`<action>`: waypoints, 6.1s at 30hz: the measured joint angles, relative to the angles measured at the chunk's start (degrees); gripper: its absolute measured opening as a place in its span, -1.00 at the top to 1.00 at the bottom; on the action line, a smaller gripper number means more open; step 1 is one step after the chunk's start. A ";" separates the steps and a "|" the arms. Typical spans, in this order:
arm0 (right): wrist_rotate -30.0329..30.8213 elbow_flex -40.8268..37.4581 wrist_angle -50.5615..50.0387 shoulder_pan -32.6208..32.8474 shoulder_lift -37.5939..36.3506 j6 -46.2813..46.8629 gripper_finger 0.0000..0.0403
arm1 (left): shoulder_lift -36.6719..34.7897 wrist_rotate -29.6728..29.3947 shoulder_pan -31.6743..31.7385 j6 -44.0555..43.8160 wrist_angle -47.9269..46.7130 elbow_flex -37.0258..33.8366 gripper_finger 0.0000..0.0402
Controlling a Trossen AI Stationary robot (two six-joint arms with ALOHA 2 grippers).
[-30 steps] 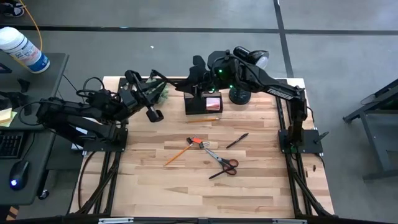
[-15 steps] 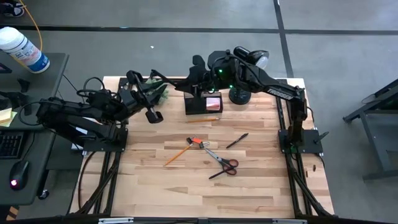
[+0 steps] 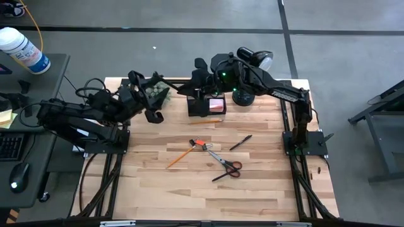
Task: Pick and place office supplies into organizer
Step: Put the middle left black pen into the black desk organizer
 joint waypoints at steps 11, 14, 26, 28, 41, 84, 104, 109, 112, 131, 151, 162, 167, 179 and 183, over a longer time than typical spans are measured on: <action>-0.19 -0.02 -0.24 0.00 0.00 -0.42 0.87 | -0.02 2.37 0.00 -5.24 4.18 0.00 -0.10; -0.83 -0.02 -0.25 0.00 0.00 -0.42 0.87 | 0.00 2.78 0.00 -6.47 4.16 0.00 -0.06; -1.67 -0.02 -0.26 0.55 0.00 -0.44 0.87 | 0.00 4.31 0.00 -7.71 4.25 0.00 -0.12; -1.62 -0.02 -0.25 0.55 0.00 -0.44 0.87 | 0.00 4.31 0.00 -7.80 4.26 0.00 -0.12; -3.30 -0.07 -0.34 0.90 1.05 -0.18 0.87 | 1.78 5.86 -0.02 -9.70 4.54 -0.03 0.01; 0.27 -0.04 -2.31 1.03 1.03 1.13 0.72 | 2.10 5.78 -0.07 -4.26 4.04 -0.02 0.91; 8.22 0.00 -24.36 0.85 0.81 -7.03 0.16 | 2.49 4.98 0.22 -0.42 -3.36 0.00 0.91; 7.76 0.00 -36.58 0.85 0.51 -4.23 0.13 | 4.16 6.08 3.33 -2.10 -5.87 -0.02 0.90; 7.69 0.00 -40.06 0.85 -0.80 -2.86 0.19 | 5.84 7.61 5.99 -3.67 -6.91 -0.02 0.89; 12.26 -41.68 -20.12 2.80 -28.45 13.15 0.98 | 18.16 23.20 22.07 -14.39 -7.83 -0.02 0.90; 22.32 -71.65 4.46 13.84 -44.03 32.15 0.98 | 34.93 26.51 31.52 -20.57 -4.34 -0.02 0.91; 25.33 -71.65 5.31 12.13 -44.01 29.61 0.98 | 40.88 26.18 33.86 -21.96 -4.53 -0.02 0.91; 25.13 -71.63 6.98 12.13 -44.00 29.98 0.99 | 42.50 24.86 33.69 -21.95 -5.41 -0.02 0.88; 25.13 -71.63 7.25 12.15 -44.00 31.34 0.97 | 43.93 20.72 33.70 -21.33 -8.21 -0.02 0.75; 25.14 -71.63 7.25 12.15 -44.00 31.26 0.97 | 43.91 20.90 33.70 -20.37 -7.84 -0.02 0.67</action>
